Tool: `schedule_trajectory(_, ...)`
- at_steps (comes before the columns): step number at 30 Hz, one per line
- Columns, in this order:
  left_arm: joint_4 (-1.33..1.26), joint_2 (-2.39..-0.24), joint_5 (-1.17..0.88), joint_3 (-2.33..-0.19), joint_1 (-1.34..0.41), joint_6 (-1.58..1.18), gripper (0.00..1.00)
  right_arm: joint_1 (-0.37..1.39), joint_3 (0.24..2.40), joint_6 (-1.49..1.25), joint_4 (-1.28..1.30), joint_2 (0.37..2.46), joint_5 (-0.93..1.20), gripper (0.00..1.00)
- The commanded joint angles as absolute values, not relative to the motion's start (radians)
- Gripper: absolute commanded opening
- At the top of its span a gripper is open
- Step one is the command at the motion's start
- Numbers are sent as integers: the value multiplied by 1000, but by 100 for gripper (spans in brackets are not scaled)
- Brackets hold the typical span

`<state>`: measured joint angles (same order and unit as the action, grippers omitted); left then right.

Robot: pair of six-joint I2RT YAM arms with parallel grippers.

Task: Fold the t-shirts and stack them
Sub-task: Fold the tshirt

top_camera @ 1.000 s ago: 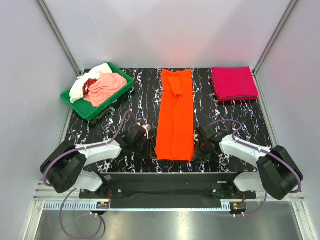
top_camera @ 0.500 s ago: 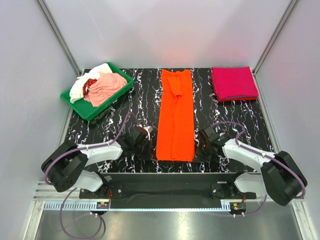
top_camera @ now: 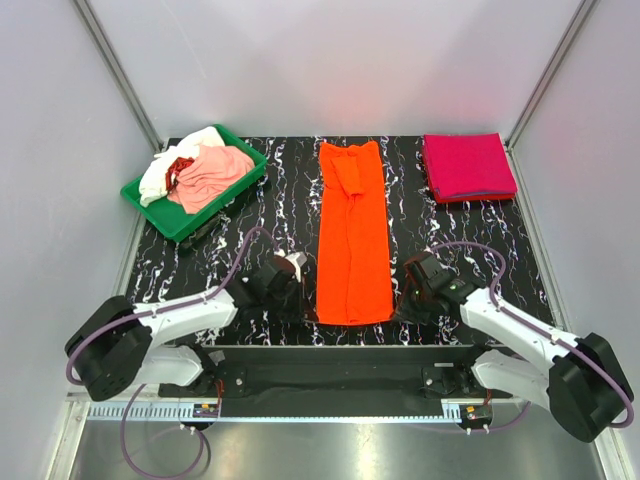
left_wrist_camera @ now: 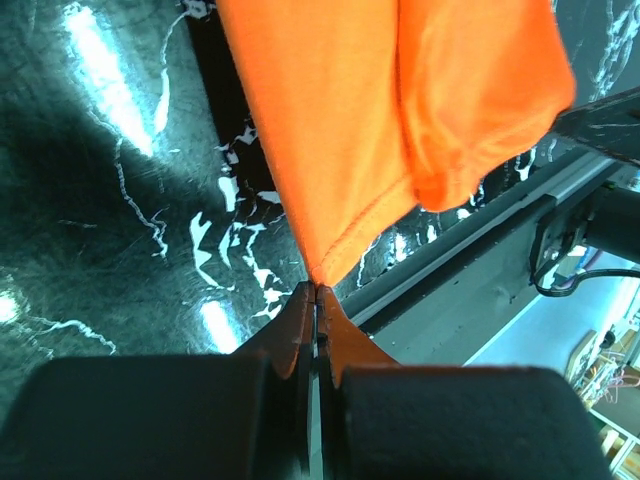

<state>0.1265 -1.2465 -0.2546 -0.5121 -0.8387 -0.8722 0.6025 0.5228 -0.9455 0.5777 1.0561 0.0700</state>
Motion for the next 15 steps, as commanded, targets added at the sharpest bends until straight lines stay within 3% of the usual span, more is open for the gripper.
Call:
schedule_trajectory(1, 173, -1253, -229, -589, -841, -851, 0, 612, 575, -914, 604, 1043, 6, 0)
schedule_trajectory(15, 275, -1505, -284, -943, -628, -692, 0, 552, 1012, -583, 621, 1455, -61, 0)
